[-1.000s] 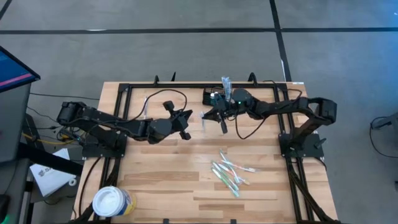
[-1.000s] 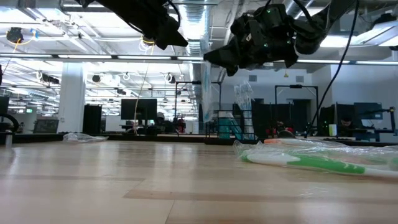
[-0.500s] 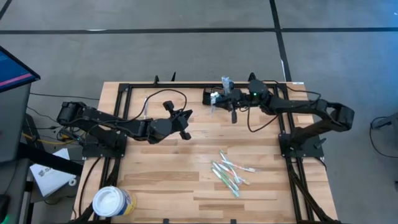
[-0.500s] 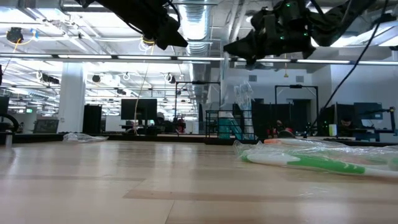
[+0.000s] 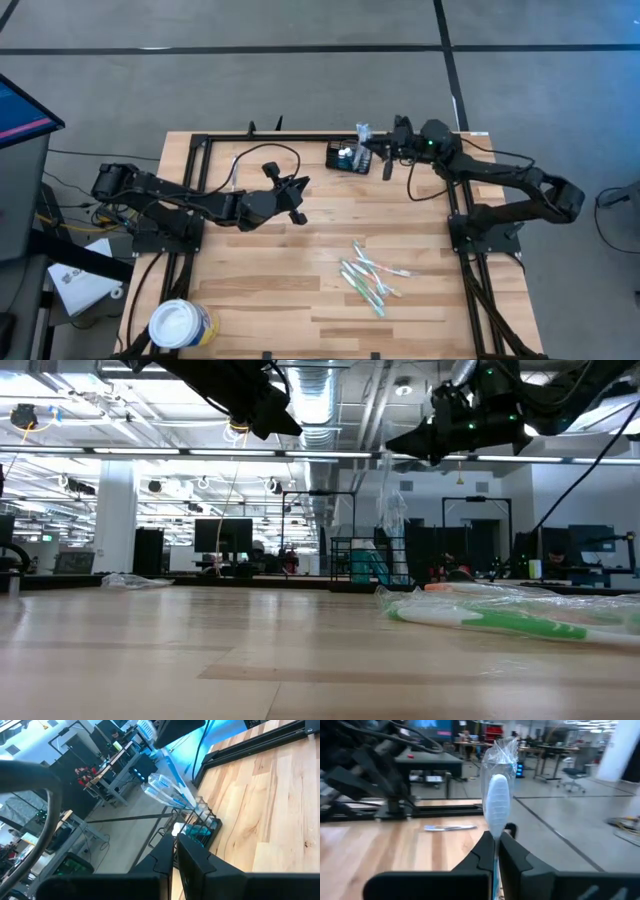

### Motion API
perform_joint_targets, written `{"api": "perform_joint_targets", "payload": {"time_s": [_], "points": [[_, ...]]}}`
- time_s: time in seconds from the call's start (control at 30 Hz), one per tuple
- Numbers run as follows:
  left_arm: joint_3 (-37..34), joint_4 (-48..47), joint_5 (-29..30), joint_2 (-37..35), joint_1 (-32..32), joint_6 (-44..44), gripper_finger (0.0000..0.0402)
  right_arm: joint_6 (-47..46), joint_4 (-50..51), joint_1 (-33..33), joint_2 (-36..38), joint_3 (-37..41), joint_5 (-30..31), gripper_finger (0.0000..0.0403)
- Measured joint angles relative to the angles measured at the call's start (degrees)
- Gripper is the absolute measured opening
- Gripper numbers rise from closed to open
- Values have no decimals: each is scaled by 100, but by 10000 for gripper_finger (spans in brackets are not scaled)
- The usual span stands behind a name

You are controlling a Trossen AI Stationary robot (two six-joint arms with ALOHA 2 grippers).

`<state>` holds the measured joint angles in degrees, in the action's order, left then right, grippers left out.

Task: Pick & Place toothbrushing station
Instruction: Put the blue toothbrush into the mesh organizer

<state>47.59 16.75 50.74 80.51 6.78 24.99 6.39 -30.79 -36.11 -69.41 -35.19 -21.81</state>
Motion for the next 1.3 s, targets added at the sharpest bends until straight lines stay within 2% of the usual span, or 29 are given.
{"api": "perform_joint_targets", "payload": {"time_s": [0.47,1.3], "points": [[0,4,-2,0,0,-44,17,-21,16,-480,-6,12,132,0],[0,4,-2,0,0,-44,17,5,372,-870,-6,12,93,0]]}}
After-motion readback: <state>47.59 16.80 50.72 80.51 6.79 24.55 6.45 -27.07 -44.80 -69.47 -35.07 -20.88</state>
